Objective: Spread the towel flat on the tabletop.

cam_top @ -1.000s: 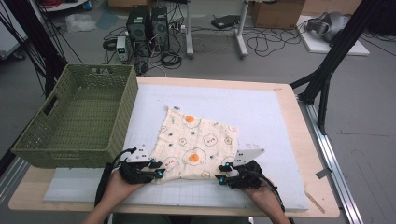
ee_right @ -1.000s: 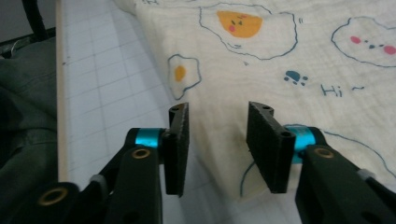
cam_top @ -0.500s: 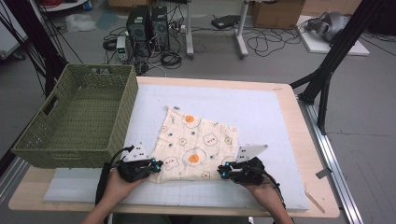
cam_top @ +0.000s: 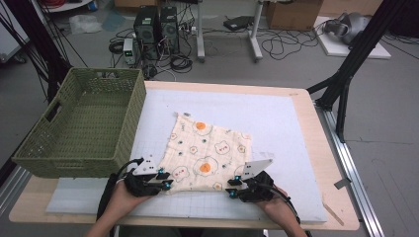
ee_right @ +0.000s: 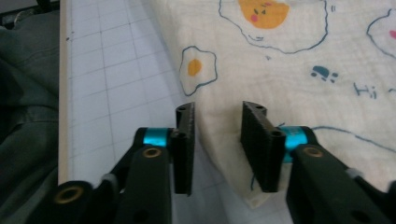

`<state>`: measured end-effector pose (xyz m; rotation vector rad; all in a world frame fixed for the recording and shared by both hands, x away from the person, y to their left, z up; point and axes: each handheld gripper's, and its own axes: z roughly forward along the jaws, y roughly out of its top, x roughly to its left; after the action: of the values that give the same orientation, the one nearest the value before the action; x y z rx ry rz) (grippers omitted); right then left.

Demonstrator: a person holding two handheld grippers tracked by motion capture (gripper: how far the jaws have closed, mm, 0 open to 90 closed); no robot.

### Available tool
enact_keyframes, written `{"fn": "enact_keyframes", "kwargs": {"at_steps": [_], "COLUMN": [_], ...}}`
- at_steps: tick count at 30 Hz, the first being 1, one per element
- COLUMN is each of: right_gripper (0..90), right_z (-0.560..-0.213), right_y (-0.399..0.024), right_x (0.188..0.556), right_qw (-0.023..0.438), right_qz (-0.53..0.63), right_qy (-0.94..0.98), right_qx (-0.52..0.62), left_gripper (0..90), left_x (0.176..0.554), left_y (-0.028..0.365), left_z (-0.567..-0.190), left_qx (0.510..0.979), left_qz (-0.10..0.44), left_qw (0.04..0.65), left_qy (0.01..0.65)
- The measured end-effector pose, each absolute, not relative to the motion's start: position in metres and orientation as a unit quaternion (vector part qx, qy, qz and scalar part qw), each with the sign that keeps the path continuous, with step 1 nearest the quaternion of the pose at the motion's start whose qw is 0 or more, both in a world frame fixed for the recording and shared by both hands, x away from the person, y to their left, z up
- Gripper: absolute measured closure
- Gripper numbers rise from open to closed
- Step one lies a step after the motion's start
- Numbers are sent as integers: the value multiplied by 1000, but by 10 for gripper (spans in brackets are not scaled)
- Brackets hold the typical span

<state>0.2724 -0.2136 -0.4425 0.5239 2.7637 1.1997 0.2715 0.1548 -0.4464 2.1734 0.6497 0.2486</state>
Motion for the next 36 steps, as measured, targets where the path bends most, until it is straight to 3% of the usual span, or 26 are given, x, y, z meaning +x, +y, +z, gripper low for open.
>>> {"fn": "enact_keyframes", "kwargs": {"at_steps": [3,6,13,19,30,36], "right_gripper": [830,868,871,870,828,768], "right_z": [-441,-439,-422,-410,-438,-421], "right_y": [-214,-214,-220,-222,-214,-220], "right_x": [276,277,282,307,352,341], "right_qw": [36,32,32,36,11,51], "right_qz": [392,395,426,432,381,414], "right_qy": [903,903,888,877,883,871], "right_qx": [170,168,171,207,274,261], "left_gripper": [874,887,891,891,887,885], "left_x": [274,274,275,290,311,311], "left_y": [155,154,154,150,137,137], "left_z": [-447,-446,-436,-428,-446,-446], "left_qx": [863,863,847,817,827,831], "left_qz": [91,90,112,153,152,155], "left_qw": [421,419,439,454,416,411], "left_qy": [264,267,279,320,347,342]}}
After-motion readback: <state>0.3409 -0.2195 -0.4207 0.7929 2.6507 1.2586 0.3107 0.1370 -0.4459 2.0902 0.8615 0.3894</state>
